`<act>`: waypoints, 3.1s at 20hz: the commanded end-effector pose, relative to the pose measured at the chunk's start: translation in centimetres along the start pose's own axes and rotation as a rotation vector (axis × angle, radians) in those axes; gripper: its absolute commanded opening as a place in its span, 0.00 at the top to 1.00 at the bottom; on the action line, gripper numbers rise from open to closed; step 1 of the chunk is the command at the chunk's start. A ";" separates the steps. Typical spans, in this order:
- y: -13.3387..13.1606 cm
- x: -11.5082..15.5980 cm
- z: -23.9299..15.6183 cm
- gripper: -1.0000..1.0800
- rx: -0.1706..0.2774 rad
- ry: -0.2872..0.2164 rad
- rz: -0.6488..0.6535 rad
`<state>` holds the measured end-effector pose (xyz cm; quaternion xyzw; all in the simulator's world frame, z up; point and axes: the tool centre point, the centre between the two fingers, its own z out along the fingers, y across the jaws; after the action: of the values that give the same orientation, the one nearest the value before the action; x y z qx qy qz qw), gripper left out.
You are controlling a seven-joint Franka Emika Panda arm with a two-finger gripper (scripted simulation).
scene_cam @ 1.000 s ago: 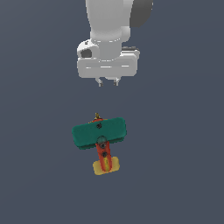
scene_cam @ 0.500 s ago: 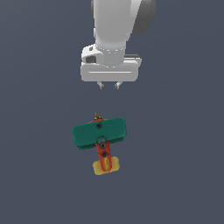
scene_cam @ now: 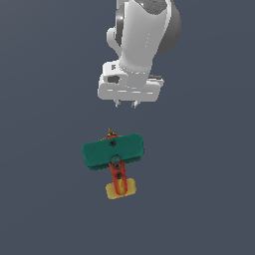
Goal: Pick up the object and move it to a goal position.
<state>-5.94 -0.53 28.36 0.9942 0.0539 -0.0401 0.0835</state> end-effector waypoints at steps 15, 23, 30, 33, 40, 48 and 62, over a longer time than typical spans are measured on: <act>-1.6 0.8 4.3 0.38 -0.239 -0.076 -0.075; -2.4 1.4 6.1 0.38 -0.361 -0.092 -0.115; -3.1 2.0 7.5 0.38 -0.471 -0.094 -0.152; -3.4 2.2 8.0 0.38 -0.518 -0.092 -0.168; -4.3 3.0 9.1 0.38 -0.629 -0.077 -0.208; -5.4 3.9 10.3 0.38 -0.754 -0.047 -0.257; -6.9 4.9 11.3 0.38 -0.878 0.000 -0.312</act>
<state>-2.69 4.66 15.81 0.8471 0.2126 -0.0272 0.4863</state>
